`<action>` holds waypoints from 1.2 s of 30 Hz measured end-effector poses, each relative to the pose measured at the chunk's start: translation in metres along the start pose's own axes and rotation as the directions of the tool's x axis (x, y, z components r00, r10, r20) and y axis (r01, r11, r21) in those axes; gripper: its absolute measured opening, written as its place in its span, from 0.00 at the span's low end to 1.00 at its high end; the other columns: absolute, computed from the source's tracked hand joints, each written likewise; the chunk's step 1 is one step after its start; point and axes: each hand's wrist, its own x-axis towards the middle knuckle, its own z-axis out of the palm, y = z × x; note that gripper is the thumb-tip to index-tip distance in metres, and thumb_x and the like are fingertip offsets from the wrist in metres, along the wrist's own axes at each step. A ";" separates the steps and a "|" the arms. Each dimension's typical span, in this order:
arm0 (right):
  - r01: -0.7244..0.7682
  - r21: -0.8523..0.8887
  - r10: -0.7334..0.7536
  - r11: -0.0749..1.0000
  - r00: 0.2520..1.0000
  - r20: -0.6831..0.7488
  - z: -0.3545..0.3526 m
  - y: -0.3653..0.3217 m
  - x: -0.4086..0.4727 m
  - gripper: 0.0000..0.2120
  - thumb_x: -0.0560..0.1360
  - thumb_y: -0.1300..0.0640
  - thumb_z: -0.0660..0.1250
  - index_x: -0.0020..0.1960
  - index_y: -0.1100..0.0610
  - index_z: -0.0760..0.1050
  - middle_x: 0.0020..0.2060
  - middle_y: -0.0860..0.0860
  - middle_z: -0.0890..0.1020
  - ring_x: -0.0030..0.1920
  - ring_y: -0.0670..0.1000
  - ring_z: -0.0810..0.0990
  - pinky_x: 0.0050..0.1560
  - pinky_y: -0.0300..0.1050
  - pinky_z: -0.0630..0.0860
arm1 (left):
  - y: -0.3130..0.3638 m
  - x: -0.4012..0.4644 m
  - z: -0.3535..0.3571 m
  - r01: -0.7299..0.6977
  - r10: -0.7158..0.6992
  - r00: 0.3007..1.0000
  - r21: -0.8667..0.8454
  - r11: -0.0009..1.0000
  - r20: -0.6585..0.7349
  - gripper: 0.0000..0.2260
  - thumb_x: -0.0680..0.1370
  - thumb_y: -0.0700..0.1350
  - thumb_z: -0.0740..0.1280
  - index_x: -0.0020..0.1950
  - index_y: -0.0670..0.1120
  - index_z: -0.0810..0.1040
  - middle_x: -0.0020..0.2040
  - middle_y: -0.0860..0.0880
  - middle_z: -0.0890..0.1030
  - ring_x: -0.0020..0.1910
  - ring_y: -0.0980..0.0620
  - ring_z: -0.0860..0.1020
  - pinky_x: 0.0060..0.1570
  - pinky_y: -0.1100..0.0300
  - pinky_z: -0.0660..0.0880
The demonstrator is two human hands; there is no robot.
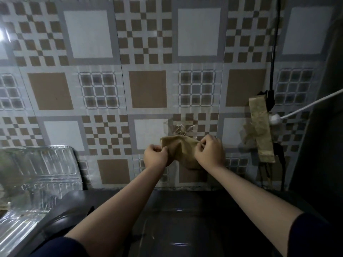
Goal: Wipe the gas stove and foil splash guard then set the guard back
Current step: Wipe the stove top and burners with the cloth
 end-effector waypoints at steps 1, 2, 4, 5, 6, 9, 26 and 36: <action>-0.006 0.039 0.006 0.999 1.000 0.005 -0.007 -0.004 0.004 0.06 0.71 0.57 0.64 0.37 0.53 0.68 0.36 0.50 0.75 0.41 0.52 0.75 0.40 0.46 0.73 | 0.006 -0.001 -0.002 -0.020 0.020 1.000 0.000 1.000 -0.001 0.05 0.78 0.44 0.66 0.51 0.45 0.74 0.45 0.47 0.77 0.46 0.48 0.78 0.48 0.54 0.78; -0.023 0.092 0.020 0.996 0.999 0.029 -0.015 -0.008 0.008 0.06 0.72 0.57 0.64 0.38 0.53 0.68 0.35 0.50 0.75 0.39 0.52 0.75 0.39 0.44 0.72 | 0.012 -0.003 -0.004 -0.041 0.041 0.999 -0.001 0.999 -0.004 0.04 0.78 0.44 0.66 0.50 0.46 0.73 0.45 0.47 0.77 0.45 0.49 0.77 0.48 0.54 0.78; -0.094 0.253 0.064 0.963 0.990 0.124 -0.034 -0.020 0.018 0.04 0.75 0.56 0.63 0.42 0.54 0.69 0.36 0.49 0.75 0.37 0.48 0.75 0.35 0.40 0.70 | 0.024 -0.006 -0.010 -0.078 0.077 0.997 -0.023 0.997 -0.006 0.04 0.78 0.45 0.66 0.49 0.47 0.72 0.45 0.48 0.76 0.44 0.50 0.76 0.49 0.53 0.78; -0.141 0.336 0.091 0.931 0.983 0.161 -0.044 -0.026 0.022 0.04 0.76 0.56 0.63 0.43 0.54 0.70 0.36 0.48 0.75 0.37 0.46 0.74 0.34 0.38 0.68 | 0.031 -0.009 -0.014 -0.094 0.094 0.996 -0.044 0.995 -0.001 0.04 0.78 0.45 0.66 0.49 0.47 0.72 0.45 0.48 0.76 0.45 0.49 0.77 0.50 0.52 0.78; -0.188 0.407 0.124 0.894 0.976 0.180 -0.054 -0.033 0.024 0.03 0.76 0.56 0.62 0.44 0.55 0.70 0.37 0.48 0.74 0.37 0.44 0.73 0.33 0.38 0.67 | 0.038 -0.011 -0.019 -0.108 0.109 0.994 -0.064 0.992 0.010 0.05 0.78 0.46 0.66 0.49 0.46 0.72 0.45 0.47 0.77 0.46 0.48 0.77 0.51 0.51 0.78; -0.280 0.564 0.200 0.777 0.959 0.200 -0.076 -0.049 0.025 0.05 0.77 0.55 0.63 0.46 0.57 0.72 0.38 0.50 0.75 0.39 0.48 0.74 0.34 0.40 0.68 | 0.058 -0.022 -0.033 -0.140 0.142 0.989 -0.065 0.988 0.030 0.09 0.77 0.48 0.67 0.51 0.44 0.74 0.47 0.45 0.79 0.48 0.46 0.79 0.52 0.47 0.78; -0.802 0.596 -0.002 0.039 0.596 0.803 -0.146 -0.132 -0.058 0.31 0.79 0.37 0.49 0.56 0.62 0.76 0.51 0.63 0.81 0.53 0.61 0.79 0.58 0.59 0.72 | 0.111 -0.148 -0.114 -0.659 0.463 0.714 0.278 0.699 0.526 0.08 0.78 0.43 0.65 0.55 0.46 0.81 0.49 0.51 0.82 0.45 0.59 0.80 0.38 0.73 0.76; -0.782 0.584 -0.119 0.216 0.573 0.811 -0.150 -0.165 -0.108 0.16 0.77 0.59 0.60 0.62 0.63 0.75 0.52 0.61 0.82 0.53 0.59 0.81 0.57 0.53 0.76 | 0.092 -0.174 -0.192 -0.367 0.338 0.930 0.323 0.872 0.145 0.12 0.75 0.48 0.70 0.55 0.44 0.78 0.50 0.48 0.81 0.49 0.52 0.79 0.48 0.58 0.77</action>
